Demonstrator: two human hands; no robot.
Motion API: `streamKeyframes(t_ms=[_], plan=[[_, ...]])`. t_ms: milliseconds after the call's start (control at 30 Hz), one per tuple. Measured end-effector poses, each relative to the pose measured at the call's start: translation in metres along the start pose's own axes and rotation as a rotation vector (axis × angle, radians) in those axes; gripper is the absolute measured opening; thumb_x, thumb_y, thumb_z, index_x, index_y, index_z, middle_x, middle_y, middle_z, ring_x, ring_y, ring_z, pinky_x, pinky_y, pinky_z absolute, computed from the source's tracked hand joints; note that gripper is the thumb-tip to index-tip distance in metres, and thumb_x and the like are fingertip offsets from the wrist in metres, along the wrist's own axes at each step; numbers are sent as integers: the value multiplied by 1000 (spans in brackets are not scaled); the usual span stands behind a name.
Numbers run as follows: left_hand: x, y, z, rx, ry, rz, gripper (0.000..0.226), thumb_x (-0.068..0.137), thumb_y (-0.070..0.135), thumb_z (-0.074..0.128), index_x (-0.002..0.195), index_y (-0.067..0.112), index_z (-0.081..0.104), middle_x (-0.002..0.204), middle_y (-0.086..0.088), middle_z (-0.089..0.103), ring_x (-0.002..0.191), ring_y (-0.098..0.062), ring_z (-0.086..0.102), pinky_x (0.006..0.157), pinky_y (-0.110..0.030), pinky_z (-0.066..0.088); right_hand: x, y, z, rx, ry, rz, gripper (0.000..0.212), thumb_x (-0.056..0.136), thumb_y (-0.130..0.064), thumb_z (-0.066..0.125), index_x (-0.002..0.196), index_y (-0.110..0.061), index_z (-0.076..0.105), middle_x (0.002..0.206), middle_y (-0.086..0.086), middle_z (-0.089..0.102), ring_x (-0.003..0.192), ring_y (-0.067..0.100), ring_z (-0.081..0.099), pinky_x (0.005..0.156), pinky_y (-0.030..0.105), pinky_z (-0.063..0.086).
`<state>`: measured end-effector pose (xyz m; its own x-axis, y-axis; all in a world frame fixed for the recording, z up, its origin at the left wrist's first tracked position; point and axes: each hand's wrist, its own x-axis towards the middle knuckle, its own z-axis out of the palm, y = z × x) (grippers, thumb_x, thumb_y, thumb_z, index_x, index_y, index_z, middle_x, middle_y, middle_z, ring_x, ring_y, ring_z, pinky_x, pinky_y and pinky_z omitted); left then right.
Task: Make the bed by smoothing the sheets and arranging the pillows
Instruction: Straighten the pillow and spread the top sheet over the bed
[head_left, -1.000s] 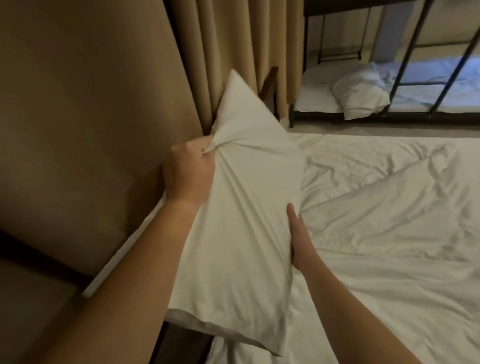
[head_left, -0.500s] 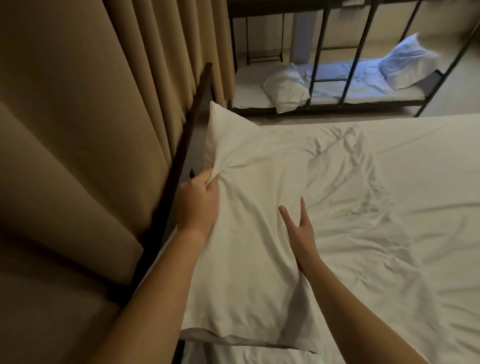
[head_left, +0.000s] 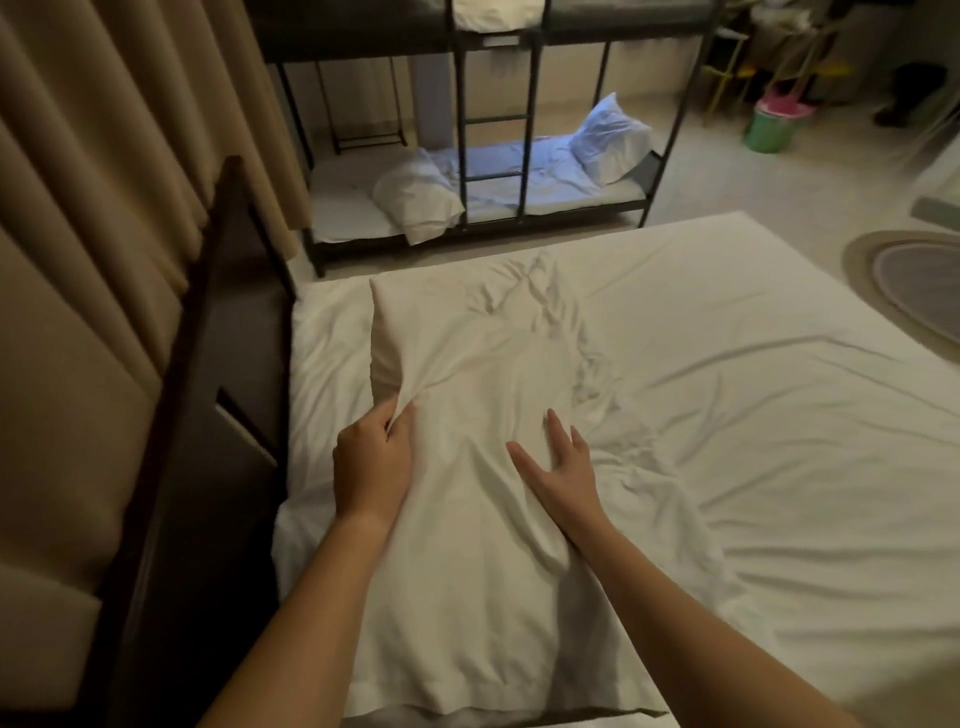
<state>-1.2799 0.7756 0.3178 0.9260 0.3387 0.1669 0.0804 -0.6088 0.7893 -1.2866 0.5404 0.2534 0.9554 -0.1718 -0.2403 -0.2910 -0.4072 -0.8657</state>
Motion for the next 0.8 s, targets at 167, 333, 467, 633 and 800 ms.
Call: streamKeyframes(t_ms=[167, 333, 467, 633, 800], plan=[[-14, 30, 75, -24, -102, -27, 28, 103, 41, 54, 114, 25, 74, 93, -1, 75, 86, -24, 66, 74, -36, 52, 29, 44, -62, -64, 30, 64, 109, 61, -94, 61, 155, -49, 28, 167, -8, 18, 153, 18, 20, 124, 46, 24], [-24, 60, 175, 25, -173, -41, 35, 102, 50, 51, 127, 34, 68, 111, 1, 75, 101, -27, 68, 78, -31, 51, 72, 92, -144, -88, 21, 93, 103, 65, -88, 66, 153, -46, 35, 167, -5, 19, 151, 20, 26, 123, 44, 25], [-36, 107, 266, -6, -187, -60, 36, 102, 50, 52, 130, 34, 68, 118, 3, 74, 108, -25, 68, 85, -33, 55, 123, 141, -227, -98, 4, 100, 101, 63, -89, 66, 151, -50, 35, 166, -8, 20, 150, 20, 28, 122, 45, 28], [-51, 176, 393, -70, -184, -123, 33, 102, 41, 57, 127, 27, 72, 121, 4, 74, 112, -20, 67, 88, -28, 52, 189, 202, -345, -148, 4, 105, 100, 63, -90, 66, 150, -53, 35, 166, -11, 20, 150, 23, 26, 121, 49, 30], [-56, 240, 504, -210, -252, -172, 33, 103, 43, 56, 126, 26, 72, 116, 13, 75, 110, -9, 68, 96, -29, 54, 254, 249, -455, -193, 41, 87, 99, 63, -87, 69, 150, -49, 40, 164, -11, 23, 149, 19, 28, 121, 47, 31]])
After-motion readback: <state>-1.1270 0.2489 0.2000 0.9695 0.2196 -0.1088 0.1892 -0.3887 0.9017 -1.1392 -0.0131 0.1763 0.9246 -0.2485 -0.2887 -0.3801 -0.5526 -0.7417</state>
